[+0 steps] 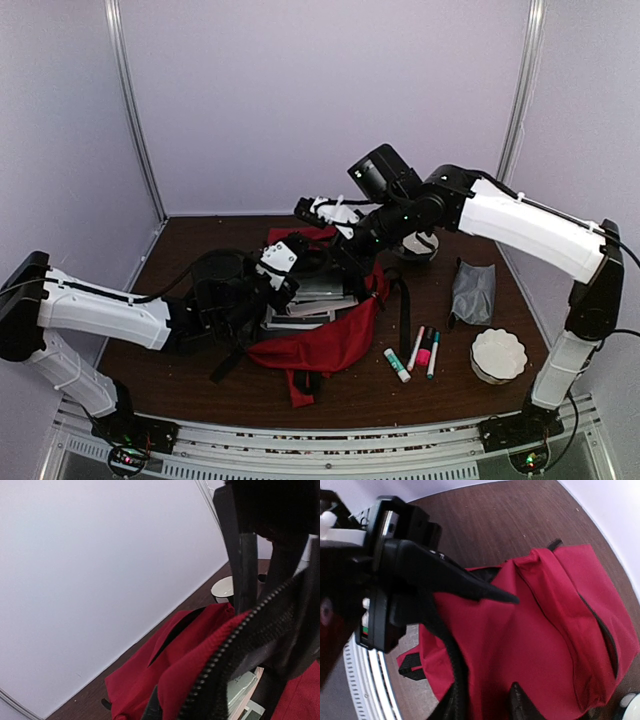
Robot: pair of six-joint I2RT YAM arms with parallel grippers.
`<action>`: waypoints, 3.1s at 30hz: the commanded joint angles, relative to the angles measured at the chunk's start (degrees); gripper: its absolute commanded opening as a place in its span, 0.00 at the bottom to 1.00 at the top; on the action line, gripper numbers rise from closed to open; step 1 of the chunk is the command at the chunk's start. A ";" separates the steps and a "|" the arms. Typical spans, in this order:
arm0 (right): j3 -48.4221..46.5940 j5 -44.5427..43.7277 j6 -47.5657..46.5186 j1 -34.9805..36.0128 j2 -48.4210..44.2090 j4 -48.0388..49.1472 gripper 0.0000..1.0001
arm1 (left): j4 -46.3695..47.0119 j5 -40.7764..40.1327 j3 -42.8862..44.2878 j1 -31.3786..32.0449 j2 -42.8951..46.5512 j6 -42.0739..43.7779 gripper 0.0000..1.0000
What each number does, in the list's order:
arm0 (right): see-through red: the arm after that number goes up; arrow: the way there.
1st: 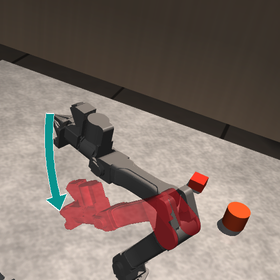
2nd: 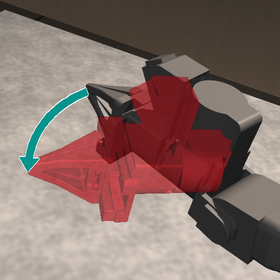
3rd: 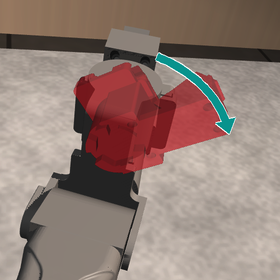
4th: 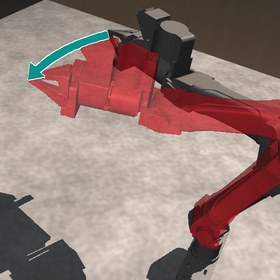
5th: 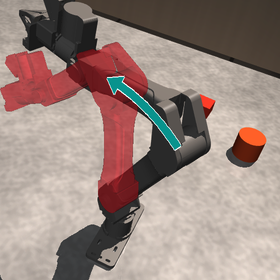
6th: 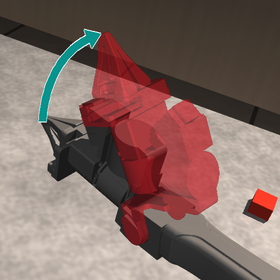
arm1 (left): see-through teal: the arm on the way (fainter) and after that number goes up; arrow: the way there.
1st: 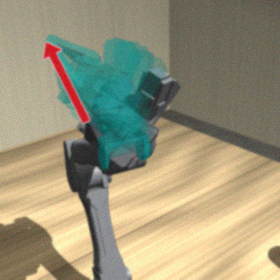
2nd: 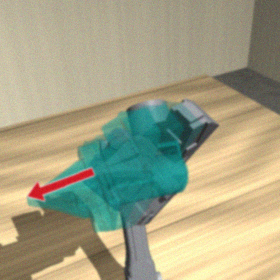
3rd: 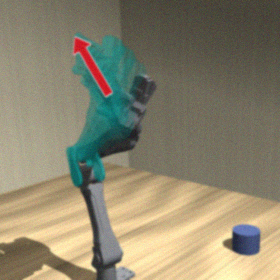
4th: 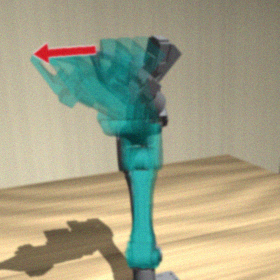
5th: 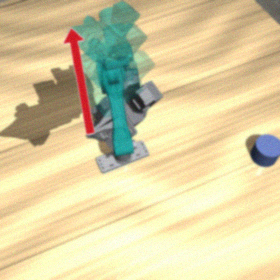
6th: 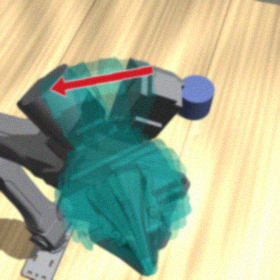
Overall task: Pack the student bag
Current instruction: Pass from the right arm to the left, then adjust the pencil case at the center of the board.
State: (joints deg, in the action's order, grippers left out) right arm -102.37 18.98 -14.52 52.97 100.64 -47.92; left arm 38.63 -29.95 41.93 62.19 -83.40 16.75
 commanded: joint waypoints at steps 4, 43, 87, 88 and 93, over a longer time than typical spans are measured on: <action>12.35 6.24 -0.68 -9.47 -12.14 0.01 0.44 | -12.23 6.98 7.25 -1.67 2.63 -4.07 0.00; 29.68 -24.99 -46.42 -26.60 2.73 -12.87 0.51 | -25.89 16.08 12.55 -2.51 2.56 -26.24 0.00; 34.59 -17.56 -43.92 -35.57 -15.67 -0.69 0.00 | -24.97 17.52 13.06 -2.52 0.32 -27.68 0.00; 35.80 -15.80 -42.01 -35.45 -15.32 -0.77 0.00 | -24.81 17.64 13.18 -2.52 0.07 -27.58 0.00; 37.81 -5.72 -34.71 -34.31 -12.85 -2.50 0.05 | -25.20 18.50 14.44 -2.52 -0.75 -27.43 0.00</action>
State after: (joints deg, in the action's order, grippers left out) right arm -65.80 3.22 -56.47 17.87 85.78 -48.23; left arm 10.04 -13.23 54.08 59.57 -83.22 -11.40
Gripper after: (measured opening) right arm 0.020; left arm 0.007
